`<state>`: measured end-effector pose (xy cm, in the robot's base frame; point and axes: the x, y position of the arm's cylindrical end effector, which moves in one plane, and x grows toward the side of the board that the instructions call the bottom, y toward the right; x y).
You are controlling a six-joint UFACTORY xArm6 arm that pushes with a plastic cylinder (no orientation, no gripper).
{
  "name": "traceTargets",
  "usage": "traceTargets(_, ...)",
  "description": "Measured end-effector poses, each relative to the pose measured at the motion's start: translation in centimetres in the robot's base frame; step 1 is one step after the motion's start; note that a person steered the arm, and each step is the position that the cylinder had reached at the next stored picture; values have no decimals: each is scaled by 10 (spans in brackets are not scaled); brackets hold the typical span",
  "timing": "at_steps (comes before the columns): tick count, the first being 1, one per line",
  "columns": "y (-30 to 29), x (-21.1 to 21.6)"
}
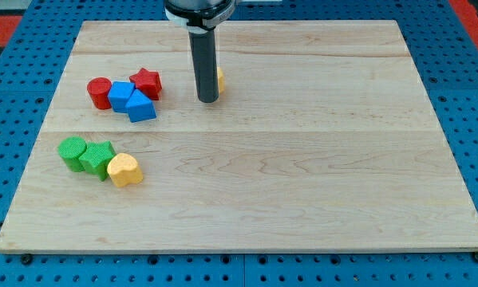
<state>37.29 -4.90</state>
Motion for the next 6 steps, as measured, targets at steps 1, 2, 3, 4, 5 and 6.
traceTargets(1, 7, -35)
traceTargets(2, 59, -67)
traceTargets(3, 64, -110)
traceTargets(4, -18, -87)
traceTargets(5, -31, -14)
traceTargets(6, -19, 13)
